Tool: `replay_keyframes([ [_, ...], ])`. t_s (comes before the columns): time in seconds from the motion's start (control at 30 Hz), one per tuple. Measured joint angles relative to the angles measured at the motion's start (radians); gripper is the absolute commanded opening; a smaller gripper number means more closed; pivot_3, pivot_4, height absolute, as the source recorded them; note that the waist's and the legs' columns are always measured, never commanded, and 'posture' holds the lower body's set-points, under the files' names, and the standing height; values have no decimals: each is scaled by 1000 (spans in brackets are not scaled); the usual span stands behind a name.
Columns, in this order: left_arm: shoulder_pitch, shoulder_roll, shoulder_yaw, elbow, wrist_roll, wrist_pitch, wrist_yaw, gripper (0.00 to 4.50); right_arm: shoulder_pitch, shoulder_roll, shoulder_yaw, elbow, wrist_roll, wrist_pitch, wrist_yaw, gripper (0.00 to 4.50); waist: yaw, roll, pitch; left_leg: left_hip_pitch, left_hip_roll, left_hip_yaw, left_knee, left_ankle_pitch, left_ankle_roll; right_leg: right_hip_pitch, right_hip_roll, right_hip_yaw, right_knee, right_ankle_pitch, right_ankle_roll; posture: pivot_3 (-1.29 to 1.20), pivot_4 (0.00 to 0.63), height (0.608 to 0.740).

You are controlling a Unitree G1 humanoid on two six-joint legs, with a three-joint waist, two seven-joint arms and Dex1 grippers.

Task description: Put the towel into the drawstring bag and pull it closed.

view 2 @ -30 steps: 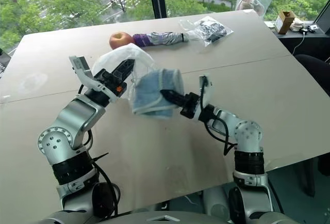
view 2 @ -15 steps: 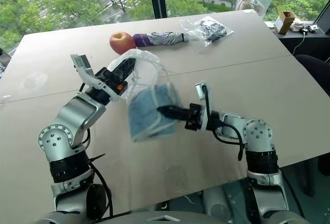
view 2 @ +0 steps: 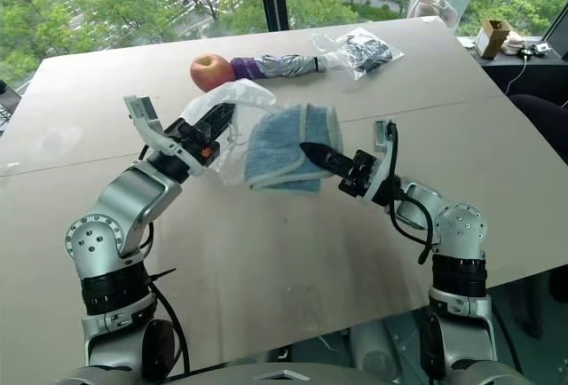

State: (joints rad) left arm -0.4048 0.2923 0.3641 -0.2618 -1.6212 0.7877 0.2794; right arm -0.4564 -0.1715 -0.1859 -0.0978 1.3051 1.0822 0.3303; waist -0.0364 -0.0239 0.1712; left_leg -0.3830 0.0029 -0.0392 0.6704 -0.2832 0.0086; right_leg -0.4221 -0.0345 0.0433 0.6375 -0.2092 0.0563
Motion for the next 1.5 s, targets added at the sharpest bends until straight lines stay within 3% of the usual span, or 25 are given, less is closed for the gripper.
replay_keyframes([
  [0.23, 1, 17, -19, 0, -31, -1, 0, 0, -6, 86, 102, 10, -127, -65, 2, 39, 0, 0, 0, 0, 0, 0, 0, 0, 0, 0, 0, 0, 0, 0, 0, 0, 150, 740],
  [0.47, 26, 43, -46, 0, -77, 7, 1, 0, -45, 320, 36, 110, -276, -354, -133, 39, 3, 1, 0, -1, 0, -1, -1, 0, -1, -1, 0, -1, -1, 0, 0, 0, 150, 740],
  [0.67, 24, 68, -84, 0, -112, 17, 1, 0, -47, 324, 7, 119, -248, -452, -187, 39, 2, 1, 1, -1, 0, -1, -1, 1, -2, -1, -1, 0, -1, 0, 0, 0, 150, 740],
  [0.83, 16, 77, -99, 12, -136, 18, -10, 0, -47, 323, 51, 121, -232, -415, -177, 39, -4, 1, 1, 0, 1, -1, -2, 1, -2, -1, 0, -1, -1, 0, 0, 0, 150, 740],
  [1.0, 1, 95, -99, 44, -142, 17, -18, 0, -45, 302, 175, 120, -210, -234, -82, 39, -4, 1, 1, 0, 1, -1, -2, 1, -1, -1, 1, -1, 0, 0, 0, 0, 150, 740],
  [1.1, -2, 96, -100, 50, -147, 20, -34, 0, -53, 204, 257, 128, -260, -142, 0, 39, 3, 1, 1, -1, -1, -1, -1, 1, -1, 0, -1, -1, -2, 0, 0, 0, 150, 740],
  [1.27, -3, 105, -127, 53, -148, 42, -40, 0, -88, 115, 352, 156, -386, -150, 137, 39, 1, 1, 1, 0, -1, -1, -1, 1, -1, 0, 0, -1, -2, 0, 0, 0, 150, 740],
  [1.33, -3, 105, -135, 53, -151, 49, -45, 0, -118, 136, 340, 214, -430, -186, 142, 39, -3, 1, 1, 0, 0, -1, -1, 1, -1, 0, 0, -1, -1, 0, 0, 0, 150, 740],
  [1.5, -2, 101, -154, 47, -171, 53, -53, 0, -212, 305, 106, 394, -369, -314, 29, 39, -3, 1, 1, 0, 1, -2, -2, 1, -2, -1, 1, -1, 0, 0, 0, 0, 150, 740],
])
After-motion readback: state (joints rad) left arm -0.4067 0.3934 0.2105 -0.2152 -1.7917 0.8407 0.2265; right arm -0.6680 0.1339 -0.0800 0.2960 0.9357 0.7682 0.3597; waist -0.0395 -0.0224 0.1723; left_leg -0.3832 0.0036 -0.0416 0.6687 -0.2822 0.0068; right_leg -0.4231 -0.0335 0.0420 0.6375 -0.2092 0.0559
